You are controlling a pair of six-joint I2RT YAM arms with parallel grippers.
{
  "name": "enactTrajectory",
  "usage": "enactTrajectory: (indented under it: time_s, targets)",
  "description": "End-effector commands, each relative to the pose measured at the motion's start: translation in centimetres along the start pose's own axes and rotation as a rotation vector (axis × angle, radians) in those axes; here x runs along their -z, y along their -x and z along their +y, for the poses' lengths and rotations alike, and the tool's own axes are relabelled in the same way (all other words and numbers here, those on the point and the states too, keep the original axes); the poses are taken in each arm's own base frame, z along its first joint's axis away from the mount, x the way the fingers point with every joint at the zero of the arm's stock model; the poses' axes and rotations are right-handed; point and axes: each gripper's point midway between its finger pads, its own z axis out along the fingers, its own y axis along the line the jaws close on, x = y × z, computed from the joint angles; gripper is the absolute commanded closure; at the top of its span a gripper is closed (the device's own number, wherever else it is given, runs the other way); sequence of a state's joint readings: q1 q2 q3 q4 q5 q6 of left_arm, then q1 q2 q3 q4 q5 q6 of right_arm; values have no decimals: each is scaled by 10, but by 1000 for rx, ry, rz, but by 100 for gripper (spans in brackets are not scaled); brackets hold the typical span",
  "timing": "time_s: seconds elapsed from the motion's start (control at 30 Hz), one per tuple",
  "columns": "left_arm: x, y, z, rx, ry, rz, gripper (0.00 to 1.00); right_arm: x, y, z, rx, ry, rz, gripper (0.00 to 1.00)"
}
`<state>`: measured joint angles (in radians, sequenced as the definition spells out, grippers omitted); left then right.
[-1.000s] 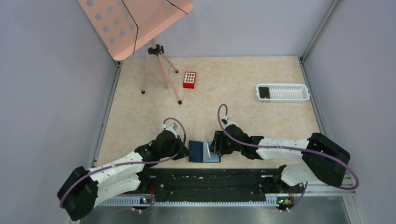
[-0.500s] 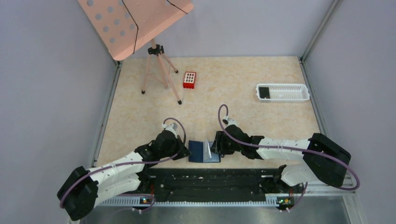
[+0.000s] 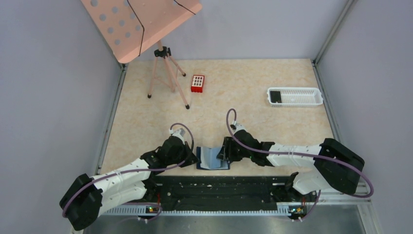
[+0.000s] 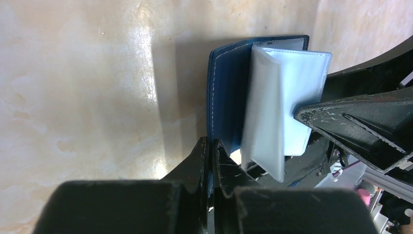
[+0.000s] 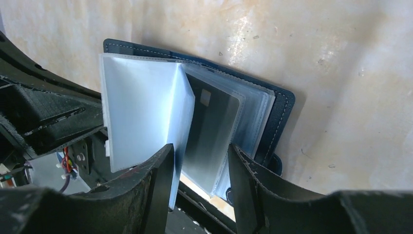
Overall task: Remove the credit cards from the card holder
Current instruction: Open the card holder at the center of the board.
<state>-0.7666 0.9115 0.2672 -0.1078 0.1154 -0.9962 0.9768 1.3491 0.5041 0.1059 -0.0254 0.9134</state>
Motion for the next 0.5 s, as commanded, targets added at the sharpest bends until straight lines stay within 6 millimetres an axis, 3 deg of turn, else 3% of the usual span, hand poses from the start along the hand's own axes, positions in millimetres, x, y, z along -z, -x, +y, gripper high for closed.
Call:
enactTrajectory:
  time_s: [0.0, 0.47]
  targets:
    - [1, 1, -5, -4, -29, -10, 100, 0, 11, 24, -12, 103, -30, 55]
    - [1, 0, -5, 1, -39, -9, 100, 1, 10, 42, 3, 205, -23, 59]
